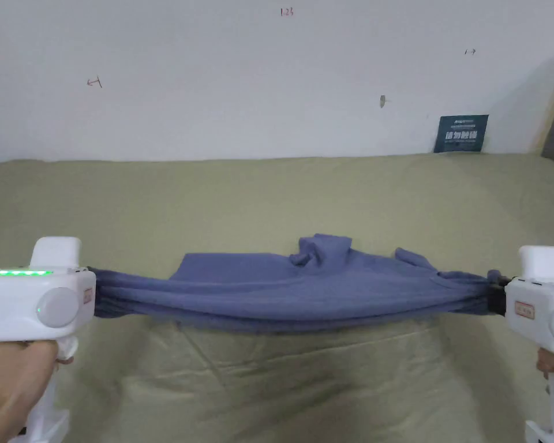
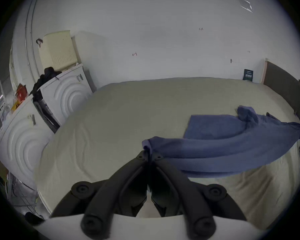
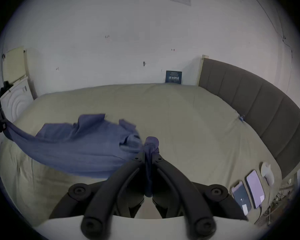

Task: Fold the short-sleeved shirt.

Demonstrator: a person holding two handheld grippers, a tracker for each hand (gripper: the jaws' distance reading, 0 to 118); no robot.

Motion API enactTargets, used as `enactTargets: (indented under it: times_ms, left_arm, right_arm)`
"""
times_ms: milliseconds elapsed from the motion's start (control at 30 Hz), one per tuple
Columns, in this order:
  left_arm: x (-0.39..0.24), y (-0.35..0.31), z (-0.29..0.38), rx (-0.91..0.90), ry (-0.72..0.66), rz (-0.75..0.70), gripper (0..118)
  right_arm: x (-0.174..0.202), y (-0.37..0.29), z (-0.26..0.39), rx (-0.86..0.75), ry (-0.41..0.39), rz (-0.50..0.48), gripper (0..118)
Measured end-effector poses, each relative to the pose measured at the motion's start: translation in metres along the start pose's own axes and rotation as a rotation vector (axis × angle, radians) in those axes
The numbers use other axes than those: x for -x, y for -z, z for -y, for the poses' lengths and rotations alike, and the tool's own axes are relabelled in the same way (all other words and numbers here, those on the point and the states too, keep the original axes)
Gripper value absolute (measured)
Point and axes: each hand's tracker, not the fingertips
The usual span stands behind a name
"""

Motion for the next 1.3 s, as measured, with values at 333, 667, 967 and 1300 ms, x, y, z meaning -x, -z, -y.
enactTargets:
  times_ms: [333, 667, 967, 1300]
  left_arm:
    - [0.023, -0.067, 0.106, 0.143, -0.004, 0.067, 3]
    - [0.021, -0.052, 0.139, 0.246, -0.03, 0.107, 3]
    - [0.04, -0.068, 0.133, 0.171, -0.09, 0.18, 112]
    - [0.038, -0.089, 0.161, 0.173, -0.094, 0.206, 0]
  right_arm:
    - [-0.013, -0.079, 0.093, 0.093, -0.021, -0.052, 6]
    - [-0.008, -0.055, 0.133, 0.19, -0.031, -0.02, 6]
    - [0.017, -0.088, 0.107, 0.139, -0.026, -0.023, 104]
    - [0.127, -0.1, 0.138, 0.01, -0.074, -0.187, 0]
